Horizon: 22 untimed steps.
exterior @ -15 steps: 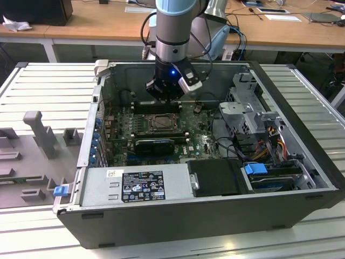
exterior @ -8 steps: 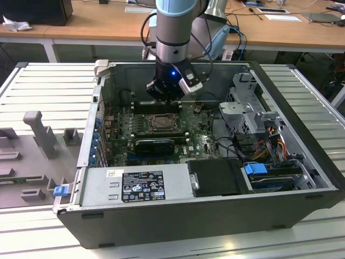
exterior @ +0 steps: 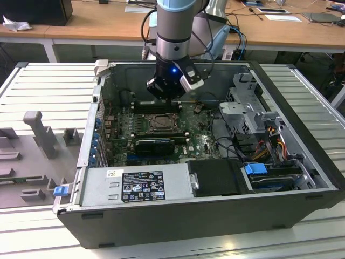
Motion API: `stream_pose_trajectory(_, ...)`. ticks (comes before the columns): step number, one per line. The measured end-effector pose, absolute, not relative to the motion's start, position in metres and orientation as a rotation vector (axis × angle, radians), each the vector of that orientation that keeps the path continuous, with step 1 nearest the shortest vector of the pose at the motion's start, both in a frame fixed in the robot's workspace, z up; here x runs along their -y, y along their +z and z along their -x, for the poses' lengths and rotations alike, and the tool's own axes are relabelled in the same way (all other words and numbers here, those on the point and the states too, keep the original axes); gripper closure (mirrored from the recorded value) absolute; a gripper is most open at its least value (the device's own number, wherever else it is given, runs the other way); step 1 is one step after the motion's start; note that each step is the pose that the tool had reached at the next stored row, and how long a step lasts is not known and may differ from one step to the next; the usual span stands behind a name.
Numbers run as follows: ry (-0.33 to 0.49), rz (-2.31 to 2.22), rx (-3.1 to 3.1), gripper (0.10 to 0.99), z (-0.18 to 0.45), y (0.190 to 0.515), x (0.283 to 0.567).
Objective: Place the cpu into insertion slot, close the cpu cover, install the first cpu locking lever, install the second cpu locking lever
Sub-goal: 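Install the second cpu locking lever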
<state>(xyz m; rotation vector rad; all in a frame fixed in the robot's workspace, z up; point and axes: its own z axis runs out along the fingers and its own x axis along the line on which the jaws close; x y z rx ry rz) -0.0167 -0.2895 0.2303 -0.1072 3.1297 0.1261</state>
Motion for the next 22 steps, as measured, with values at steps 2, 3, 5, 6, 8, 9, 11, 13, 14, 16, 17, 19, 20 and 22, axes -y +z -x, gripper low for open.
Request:
stream_pose_trajectory(2,0.127,0.108,-3.129,0.980,0.017,0.232,0.290)
stream_pose_trajectory(3,0.126,0.107,-3.130,0.980,0.017,0.232,0.291)
stream_pose_trajectory(5,0.126,0.107,-3.130,0.980,0.017,0.232,0.292)
stream_pose_trajectory(6,0.126,0.107,-3.130,0.980,0.017,0.232,0.294)
stream_pose_trajectory(8,0.126,0.107,-3.130,0.980,0.017,0.232,0.296)
stream_pose_trajectory(9,0.126,0.107,-3.130,0.980,0.017,0.232,0.298)
stream_pose_trajectory(11,0.126,0.107,-3.130,0.980,0.017,0.232,0.301)
stream_pose_trajectory(13,0.126,0.107,-3.130,0.980,0.017,0.234,0.304)
stream_pose_trajectory(14,0.125,0.107,-3.130,0.980,0.017,0.236,0.304)
stream_pose_trajectory(16,0.126,0.107,-3.130,0.980,0.017,0.240,0.304)
stream_pose_trajectory(17,0.126,0.107,-3.130,0.980,0.017,0.243,0.304)
stream_pose_trajectory(19,0.125,0.107,-3.130,0.980,0.017,0.249,0.304)
stream_pose_trajectory(20,0.124,0.107,-3.130,0.980,0.017,0.251,0.304)
stream_pose_trajectory(22,0.124,0.107,-3.130,0.980,0.017,0.251,0.305)
